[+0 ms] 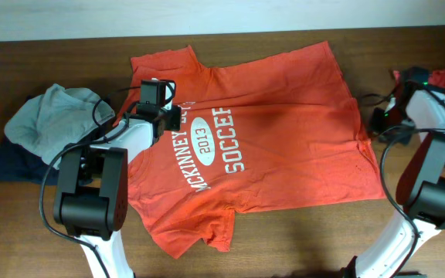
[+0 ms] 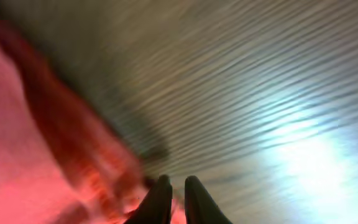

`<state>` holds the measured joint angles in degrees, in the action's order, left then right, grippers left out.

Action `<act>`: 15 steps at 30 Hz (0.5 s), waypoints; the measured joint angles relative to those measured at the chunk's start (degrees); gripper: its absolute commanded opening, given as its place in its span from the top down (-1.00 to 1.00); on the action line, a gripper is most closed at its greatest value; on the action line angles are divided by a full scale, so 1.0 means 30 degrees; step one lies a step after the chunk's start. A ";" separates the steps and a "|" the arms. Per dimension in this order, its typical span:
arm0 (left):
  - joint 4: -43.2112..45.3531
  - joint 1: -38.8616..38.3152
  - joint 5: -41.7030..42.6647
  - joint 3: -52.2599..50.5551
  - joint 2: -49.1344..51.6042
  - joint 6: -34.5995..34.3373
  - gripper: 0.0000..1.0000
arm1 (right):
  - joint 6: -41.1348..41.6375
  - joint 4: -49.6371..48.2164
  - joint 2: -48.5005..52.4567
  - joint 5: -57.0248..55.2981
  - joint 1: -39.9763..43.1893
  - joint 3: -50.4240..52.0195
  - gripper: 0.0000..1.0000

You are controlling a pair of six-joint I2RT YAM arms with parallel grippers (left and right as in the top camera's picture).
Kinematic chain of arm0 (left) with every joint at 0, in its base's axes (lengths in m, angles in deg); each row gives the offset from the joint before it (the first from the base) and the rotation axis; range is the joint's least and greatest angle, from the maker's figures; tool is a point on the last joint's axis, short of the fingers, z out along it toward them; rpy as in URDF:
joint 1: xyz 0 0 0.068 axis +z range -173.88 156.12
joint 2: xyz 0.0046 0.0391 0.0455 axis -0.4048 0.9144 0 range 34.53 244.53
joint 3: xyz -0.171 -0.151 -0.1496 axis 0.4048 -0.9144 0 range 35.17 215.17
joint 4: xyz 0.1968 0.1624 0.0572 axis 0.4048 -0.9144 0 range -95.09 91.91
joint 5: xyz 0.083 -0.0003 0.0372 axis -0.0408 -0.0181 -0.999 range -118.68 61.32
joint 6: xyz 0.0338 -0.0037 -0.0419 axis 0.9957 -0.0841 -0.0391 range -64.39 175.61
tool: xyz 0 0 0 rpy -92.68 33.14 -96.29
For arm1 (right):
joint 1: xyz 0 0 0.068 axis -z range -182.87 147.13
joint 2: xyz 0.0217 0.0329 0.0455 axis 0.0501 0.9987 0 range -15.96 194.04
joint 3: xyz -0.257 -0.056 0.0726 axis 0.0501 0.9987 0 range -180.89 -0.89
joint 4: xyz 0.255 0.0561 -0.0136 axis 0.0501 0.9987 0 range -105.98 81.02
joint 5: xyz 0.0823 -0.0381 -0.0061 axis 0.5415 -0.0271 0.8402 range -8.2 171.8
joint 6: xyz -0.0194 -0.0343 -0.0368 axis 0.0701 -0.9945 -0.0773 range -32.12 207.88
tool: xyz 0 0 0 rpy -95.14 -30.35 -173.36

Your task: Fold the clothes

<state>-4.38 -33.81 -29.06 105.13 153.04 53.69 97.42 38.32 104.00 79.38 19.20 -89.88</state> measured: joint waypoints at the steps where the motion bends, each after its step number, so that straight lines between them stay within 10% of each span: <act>1: -0.0022 0.0000 0.0000 0.0007 0.0007 0.0000 0.62 | 0.0102 0.0459 -0.0007 -0.0131 0.0182 -0.0474 0.72; 15: -0.0058 0.0000 0.0000 0.0029 0.0015 0.0000 0.62 | -0.3621 0.3126 -0.0189 0.6200 -0.1945 -0.0561 0.47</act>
<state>-4.55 -33.81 -29.06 105.21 153.09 53.69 86.56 47.70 103.44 97.99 13.36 -91.57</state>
